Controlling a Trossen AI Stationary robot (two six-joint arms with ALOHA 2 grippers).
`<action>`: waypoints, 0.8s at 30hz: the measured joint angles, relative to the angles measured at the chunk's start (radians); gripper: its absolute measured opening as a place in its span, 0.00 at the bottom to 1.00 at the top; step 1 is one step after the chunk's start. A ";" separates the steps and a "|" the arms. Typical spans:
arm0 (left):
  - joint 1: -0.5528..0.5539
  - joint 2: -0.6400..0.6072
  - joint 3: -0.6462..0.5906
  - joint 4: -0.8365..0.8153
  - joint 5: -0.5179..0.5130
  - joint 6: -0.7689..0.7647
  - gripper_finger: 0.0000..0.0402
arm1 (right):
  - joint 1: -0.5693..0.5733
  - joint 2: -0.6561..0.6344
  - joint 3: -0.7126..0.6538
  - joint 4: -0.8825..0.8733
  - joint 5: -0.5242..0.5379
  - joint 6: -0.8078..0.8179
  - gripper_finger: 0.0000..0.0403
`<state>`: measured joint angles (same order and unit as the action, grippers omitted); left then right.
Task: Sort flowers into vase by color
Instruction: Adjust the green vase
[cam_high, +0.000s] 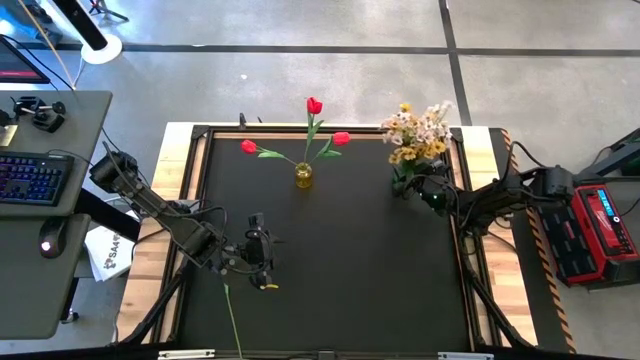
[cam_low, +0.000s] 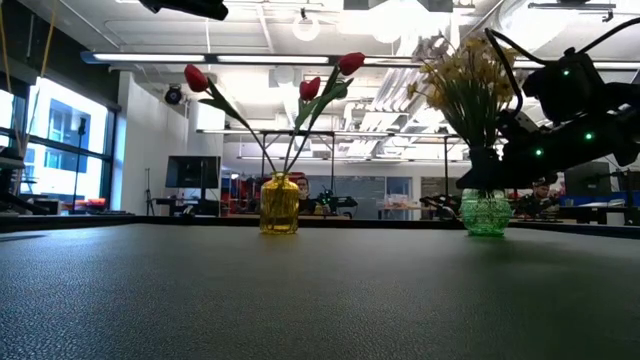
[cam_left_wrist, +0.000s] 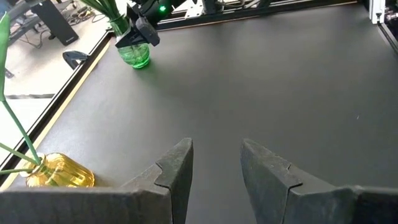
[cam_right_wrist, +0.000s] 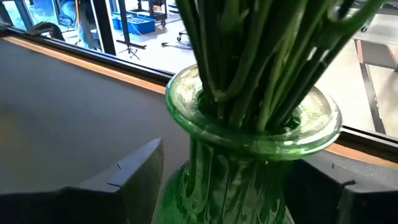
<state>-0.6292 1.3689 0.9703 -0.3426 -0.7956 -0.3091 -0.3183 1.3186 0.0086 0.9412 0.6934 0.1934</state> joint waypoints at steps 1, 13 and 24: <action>0.000 0.000 0.000 0.000 0.000 0.000 0.30 | 0.000 0.000 0.000 0.004 -0.002 0.001 0.68; 0.000 0.000 0.000 0.000 0.000 -0.002 0.30 | 0.000 -0.006 0.000 0.005 0.001 0.098 0.68; 0.000 0.000 0.000 0.001 0.000 -0.002 0.30 | 0.026 -0.006 0.011 -0.020 -0.013 0.123 0.68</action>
<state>-0.6289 1.3689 0.9703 -0.3420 -0.7955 -0.3114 -0.2919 1.3125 0.0193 0.9215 0.6804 0.3161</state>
